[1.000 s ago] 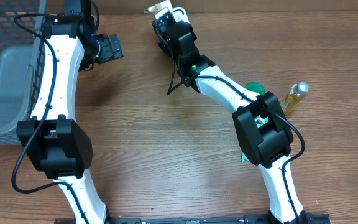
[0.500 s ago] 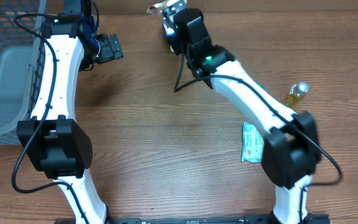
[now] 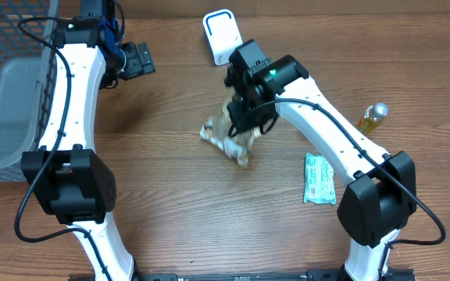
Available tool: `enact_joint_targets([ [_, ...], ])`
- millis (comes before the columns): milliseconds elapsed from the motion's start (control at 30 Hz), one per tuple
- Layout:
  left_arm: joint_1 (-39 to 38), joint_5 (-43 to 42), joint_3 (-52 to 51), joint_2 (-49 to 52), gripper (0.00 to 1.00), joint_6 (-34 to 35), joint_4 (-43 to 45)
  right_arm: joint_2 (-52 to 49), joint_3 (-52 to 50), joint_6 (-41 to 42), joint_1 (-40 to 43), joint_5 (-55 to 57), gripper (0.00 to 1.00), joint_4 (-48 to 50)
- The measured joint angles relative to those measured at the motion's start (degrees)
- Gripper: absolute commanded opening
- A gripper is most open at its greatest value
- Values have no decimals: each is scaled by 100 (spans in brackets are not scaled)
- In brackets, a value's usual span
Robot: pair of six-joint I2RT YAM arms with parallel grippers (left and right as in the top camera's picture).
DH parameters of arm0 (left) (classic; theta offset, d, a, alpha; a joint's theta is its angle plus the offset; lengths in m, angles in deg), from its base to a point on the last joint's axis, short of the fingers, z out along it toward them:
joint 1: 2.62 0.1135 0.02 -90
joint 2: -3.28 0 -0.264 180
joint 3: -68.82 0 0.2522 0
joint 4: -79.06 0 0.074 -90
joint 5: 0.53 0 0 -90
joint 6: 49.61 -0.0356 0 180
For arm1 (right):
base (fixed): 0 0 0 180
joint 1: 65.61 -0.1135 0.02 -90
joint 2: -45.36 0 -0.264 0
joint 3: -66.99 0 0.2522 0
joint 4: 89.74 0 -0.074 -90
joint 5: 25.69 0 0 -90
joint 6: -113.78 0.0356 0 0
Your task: Scan the item barcode
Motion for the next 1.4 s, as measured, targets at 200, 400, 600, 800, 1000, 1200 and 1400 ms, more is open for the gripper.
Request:
enact_joint_targets([
  [200,0,0,0,0,100,0,0,0,-2,63,0,-293,4,-651],
  [400,0,0,0,0,100,0,2,0,-321,107,0,55,43,-341],
  [600,0,0,0,0,100,0,-2,0,-527,94,0,466,96,-205],
  [800,0,2,0,0,100,0,0,0,-527,533,24,1342,100,297],
  [1000,0,0,0,0,100,0,0,0,-529,857,179,1749,100,883],
  [1200,0,0,0,0,99,0,-2,0,-540,966,254,411,80,1703],
  [1400,0,0,0,2,100,0,-2,-66,-568,1281,0,-940,13,2170],
])
